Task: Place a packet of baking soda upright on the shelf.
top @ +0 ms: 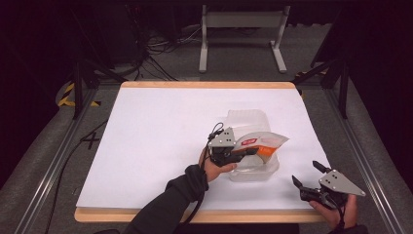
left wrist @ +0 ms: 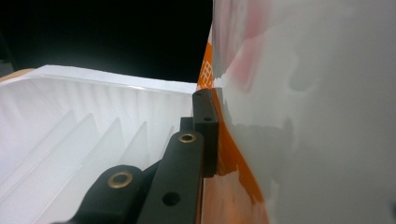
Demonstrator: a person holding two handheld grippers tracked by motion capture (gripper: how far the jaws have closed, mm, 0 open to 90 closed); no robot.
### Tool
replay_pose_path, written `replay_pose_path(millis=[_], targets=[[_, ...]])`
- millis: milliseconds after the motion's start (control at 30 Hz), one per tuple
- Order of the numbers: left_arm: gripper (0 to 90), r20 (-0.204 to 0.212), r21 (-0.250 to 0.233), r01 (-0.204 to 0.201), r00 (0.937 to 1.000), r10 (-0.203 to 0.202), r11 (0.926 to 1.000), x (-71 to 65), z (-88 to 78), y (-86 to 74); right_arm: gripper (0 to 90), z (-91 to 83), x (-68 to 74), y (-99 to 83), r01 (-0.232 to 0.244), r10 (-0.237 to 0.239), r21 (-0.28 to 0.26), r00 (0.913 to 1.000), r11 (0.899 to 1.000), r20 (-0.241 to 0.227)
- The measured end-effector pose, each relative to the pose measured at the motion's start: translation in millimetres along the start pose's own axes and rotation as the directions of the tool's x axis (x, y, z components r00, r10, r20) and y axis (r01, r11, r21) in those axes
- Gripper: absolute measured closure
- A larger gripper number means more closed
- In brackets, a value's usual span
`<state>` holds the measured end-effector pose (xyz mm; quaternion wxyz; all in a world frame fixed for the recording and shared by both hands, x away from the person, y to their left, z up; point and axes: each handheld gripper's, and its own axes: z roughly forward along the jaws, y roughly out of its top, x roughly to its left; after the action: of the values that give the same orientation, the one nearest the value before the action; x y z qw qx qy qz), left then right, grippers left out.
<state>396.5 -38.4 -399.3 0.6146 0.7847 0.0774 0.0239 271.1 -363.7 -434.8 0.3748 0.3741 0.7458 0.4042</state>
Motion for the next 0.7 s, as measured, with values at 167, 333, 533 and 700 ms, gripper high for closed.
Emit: replay_pose_path(millis=[167,333,533,700], targets=[[88.6,-0.002,0.003,-0.010,0.9999,0.010,0.9999,-1.9,-2.3,4.4,16.0,0.1,-0.7,-0.5,0.001,-0.001,0.000,1.0000,1.000,-0.002],[88.5,-0.016,-0.001,-0.021,0.9996,0.021,0.9998,-4.2,-6.2,9.6,15.9,-0.3,-1.2,-0.6,-0.003,0.003,-0.001,1.0000,1.000,0.001],[87.6,-0.028,-0.033,-0.029,0.9992,0.028,0.9990,-5.0,-16.8,18.0,15.9,-0.8,-0.8,-0.1,0.003,-0.003,-0.004,1.0000,1.000,0.003],[87.7,-0.046,-0.045,-0.054,0.9976,0.052,0.9975,-6.4,-29.3,25.5,15.9,-0.7,-0.8,-0.1,0.003,-0.003,-0.004,1.0000,1.000,0.003]])
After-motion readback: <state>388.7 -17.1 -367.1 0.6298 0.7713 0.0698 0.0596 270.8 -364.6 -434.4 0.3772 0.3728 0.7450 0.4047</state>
